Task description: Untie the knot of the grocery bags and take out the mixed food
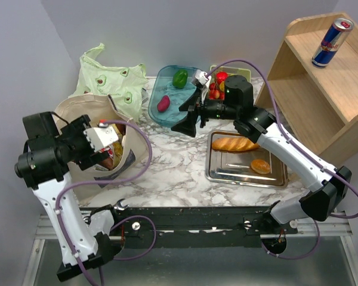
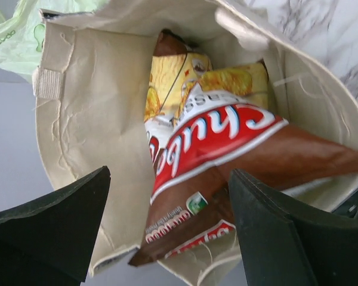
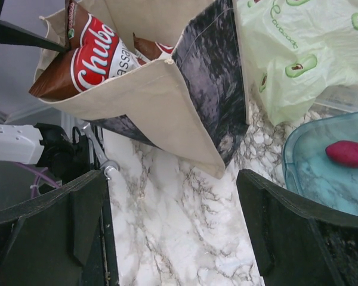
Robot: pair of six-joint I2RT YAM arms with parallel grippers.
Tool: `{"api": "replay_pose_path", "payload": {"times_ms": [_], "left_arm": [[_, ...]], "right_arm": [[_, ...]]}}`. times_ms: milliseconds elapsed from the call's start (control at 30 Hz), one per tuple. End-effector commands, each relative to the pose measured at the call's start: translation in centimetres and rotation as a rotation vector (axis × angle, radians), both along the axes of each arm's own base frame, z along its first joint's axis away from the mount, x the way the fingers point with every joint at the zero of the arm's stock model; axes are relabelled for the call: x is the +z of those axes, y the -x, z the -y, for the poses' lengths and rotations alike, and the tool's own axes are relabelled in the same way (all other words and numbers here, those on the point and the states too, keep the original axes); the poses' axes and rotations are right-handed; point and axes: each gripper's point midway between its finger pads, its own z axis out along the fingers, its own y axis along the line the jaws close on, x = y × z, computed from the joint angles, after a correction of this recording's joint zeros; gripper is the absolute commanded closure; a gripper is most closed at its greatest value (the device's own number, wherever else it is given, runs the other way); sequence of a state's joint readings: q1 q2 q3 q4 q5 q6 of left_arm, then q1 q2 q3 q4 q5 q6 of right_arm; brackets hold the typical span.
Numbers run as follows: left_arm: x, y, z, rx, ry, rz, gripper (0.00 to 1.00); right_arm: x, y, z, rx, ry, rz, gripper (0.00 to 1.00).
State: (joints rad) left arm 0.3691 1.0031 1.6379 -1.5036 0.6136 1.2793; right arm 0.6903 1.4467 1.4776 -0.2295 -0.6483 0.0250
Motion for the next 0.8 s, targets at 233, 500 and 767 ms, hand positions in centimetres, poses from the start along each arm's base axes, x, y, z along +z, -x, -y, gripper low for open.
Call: {"api": "replay_pose_path", "payload": {"times_ms": [233,500,767], "left_arm": [[-5.4,2.2,-1.5,-0.107,-0.165,-0.189,0.15],[-9.5,2.9,-1.4,-0.171,-0.176,-0.314,0.14],[-10.3,-0.1,-1.2,-0.121,-0.051,-0.364,0.81]], "right_arm": [[-0.6,1.1,0.9,0.003,0.02,-0.006,0.0],[-0.7,0.9,1.4,-0.02,0.035,0.021,0.0],[-0.6,0.5,1.0,-0.023,0.031,0.022,0.0]]}}
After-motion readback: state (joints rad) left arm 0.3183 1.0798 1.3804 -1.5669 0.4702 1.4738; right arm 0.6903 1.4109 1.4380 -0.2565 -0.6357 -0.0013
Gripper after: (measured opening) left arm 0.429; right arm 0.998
